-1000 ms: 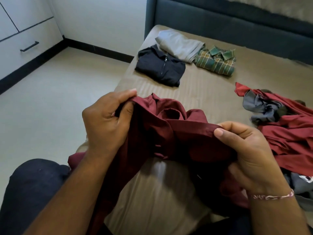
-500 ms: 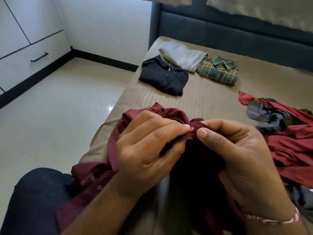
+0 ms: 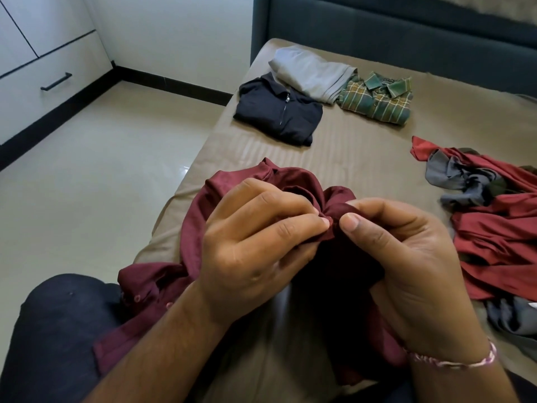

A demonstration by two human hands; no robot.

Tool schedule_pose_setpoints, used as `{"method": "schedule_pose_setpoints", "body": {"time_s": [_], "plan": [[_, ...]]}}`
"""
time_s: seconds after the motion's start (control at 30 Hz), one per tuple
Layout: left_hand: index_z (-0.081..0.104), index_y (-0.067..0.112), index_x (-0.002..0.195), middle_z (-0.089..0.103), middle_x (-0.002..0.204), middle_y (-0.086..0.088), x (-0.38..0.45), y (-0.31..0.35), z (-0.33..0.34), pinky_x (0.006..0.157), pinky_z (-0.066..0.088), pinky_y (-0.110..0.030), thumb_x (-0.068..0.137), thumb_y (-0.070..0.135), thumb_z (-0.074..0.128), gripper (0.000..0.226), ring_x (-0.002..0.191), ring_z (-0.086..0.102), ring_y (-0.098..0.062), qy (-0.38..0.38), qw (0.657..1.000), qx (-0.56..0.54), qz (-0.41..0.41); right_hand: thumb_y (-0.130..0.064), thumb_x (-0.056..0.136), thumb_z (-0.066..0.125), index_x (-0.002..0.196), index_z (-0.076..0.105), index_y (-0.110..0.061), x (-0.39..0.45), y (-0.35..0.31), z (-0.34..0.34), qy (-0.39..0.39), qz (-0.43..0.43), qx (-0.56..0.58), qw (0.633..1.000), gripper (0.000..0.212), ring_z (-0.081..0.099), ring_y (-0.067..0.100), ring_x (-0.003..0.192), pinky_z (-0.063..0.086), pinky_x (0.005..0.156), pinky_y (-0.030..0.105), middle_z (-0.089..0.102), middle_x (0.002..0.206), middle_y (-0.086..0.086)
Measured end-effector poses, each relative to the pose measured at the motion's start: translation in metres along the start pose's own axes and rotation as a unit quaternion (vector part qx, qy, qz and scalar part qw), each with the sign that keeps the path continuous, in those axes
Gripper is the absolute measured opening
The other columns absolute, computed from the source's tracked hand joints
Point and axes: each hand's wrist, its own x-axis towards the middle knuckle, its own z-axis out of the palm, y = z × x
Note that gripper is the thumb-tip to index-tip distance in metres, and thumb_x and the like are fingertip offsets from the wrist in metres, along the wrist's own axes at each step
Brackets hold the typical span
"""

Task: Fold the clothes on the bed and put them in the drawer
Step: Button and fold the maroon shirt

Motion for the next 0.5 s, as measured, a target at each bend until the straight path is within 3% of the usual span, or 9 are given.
{"method": "schedule_pose_setpoints", "body": {"time_s": [0.17, 0.33, 0.5], "plan": [[0.083, 0.001, 0.09, 0.076, 0.097, -0.01, -0.004, 0.002, 0.003, 0.073, 0.056, -0.041, 0.086, 0.004, 0.085, 0.005, 0.086, 0.07, -0.027, 0.0, 1.0, -0.002, -0.009, -0.02, 0.077, 0.078, 0.087, 0.083, -0.025, 0.0, 0.003, -0.005, -0.024, -0.061, -0.069, 0.995, 0.013, 0.076, 0.024, 0.083, 0.061, 0.076, 0.028, 0.078, 0.088, 0.009], [0.083, 0.001, 0.087, 0.074, 0.113, -0.014, -0.004, -0.002, 0.004, 0.081, 0.056, -0.038, 0.087, 0.005, 0.084, 0.005, 0.095, 0.068, -0.029, -0.044, 0.998, -0.039, -0.023, -0.012, 0.086, 0.077, 0.096, 0.077, -0.016, 0.005, 0.007, -0.018, -0.068, -0.138, -0.202, 0.967, 0.011, 0.071, 0.03, 0.093, 0.06, 0.084, 0.035, 0.073, 0.096, 0.009], [0.079, -0.002, 0.082, 0.075, 0.112, -0.011, -0.01, -0.006, 0.009, 0.086, 0.055, -0.041, 0.083, -0.001, 0.086, 0.006, 0.1, 0.07, -0.031, -0.102, 0.988, -0.104, -0.054, -0.01, 0.085, 0.075, 0.093, 0.074, -0.023, 0.008, 0.012, -0.025, -0.098, -0.127, -0.246, 0.956, 0.016, 0.072, 0.021, 0.083, 0.061, 0.074, 0.028, 0.074, 0.091, 0.0]]}}
